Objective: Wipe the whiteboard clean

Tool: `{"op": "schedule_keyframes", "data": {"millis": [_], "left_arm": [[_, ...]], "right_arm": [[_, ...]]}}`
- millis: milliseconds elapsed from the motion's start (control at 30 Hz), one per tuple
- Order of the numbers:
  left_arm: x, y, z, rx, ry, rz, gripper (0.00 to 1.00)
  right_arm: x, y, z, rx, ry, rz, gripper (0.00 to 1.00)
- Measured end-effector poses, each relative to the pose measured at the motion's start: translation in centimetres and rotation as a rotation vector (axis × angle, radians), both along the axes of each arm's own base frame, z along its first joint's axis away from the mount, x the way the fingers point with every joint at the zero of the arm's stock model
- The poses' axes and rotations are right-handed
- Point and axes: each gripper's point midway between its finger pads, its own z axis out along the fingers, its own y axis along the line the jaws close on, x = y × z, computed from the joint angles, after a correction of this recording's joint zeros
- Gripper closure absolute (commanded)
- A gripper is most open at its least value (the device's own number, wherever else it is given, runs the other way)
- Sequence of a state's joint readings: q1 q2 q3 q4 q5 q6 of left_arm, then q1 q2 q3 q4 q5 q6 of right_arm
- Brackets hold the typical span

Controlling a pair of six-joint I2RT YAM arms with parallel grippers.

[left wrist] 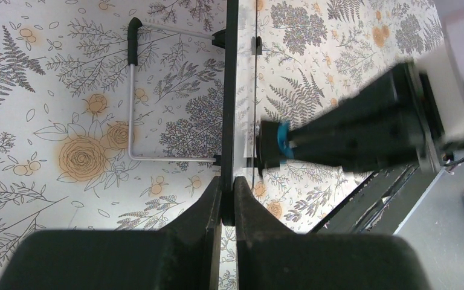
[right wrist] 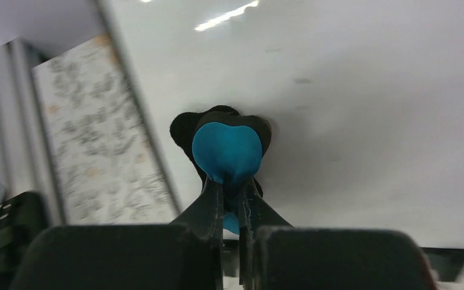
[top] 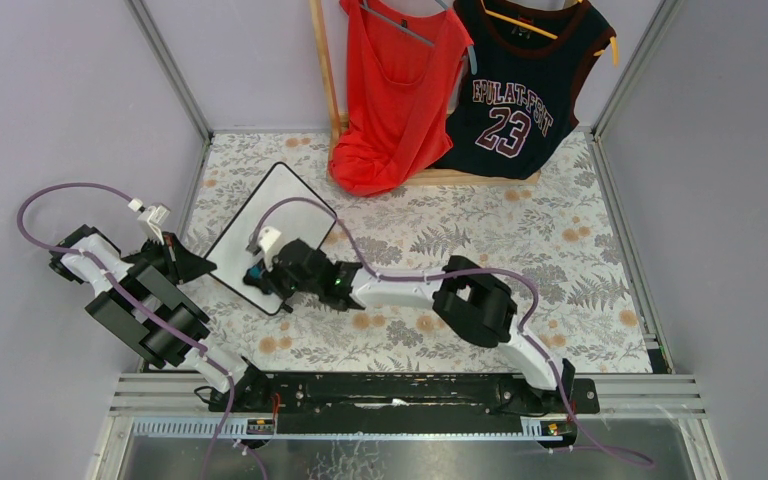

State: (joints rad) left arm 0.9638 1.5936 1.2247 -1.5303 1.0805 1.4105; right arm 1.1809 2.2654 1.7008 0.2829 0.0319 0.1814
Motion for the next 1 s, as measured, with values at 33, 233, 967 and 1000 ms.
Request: {"op": "schedule_keyframes", "data": {"millis": [33,233,967,1000], "left_arm": [[0.0,0.0,0.0,0.0,0.0,0.0,1.0],[0.0,0.0,0.0,0.0,0.0,0.0,1.0],[0.1,0.0,0.0,0.004,-0.004,-0.002,1.0],[0.1,0.0,0.0,0.002,-0.003,-0.002,1.0]], "right_arm": [[-1.3,0.6,0.1,0.003,0.002,0.025,1.0],[-4.8,2.5,-0.9,-0.003,0.012,0.098,1.0],[8.6,-4.3,0.0,-0.014,0.012,-0.073,1.0],[10.2,-5.7,-0.3,-0.03,0.004,-0.114,1.0]]}}
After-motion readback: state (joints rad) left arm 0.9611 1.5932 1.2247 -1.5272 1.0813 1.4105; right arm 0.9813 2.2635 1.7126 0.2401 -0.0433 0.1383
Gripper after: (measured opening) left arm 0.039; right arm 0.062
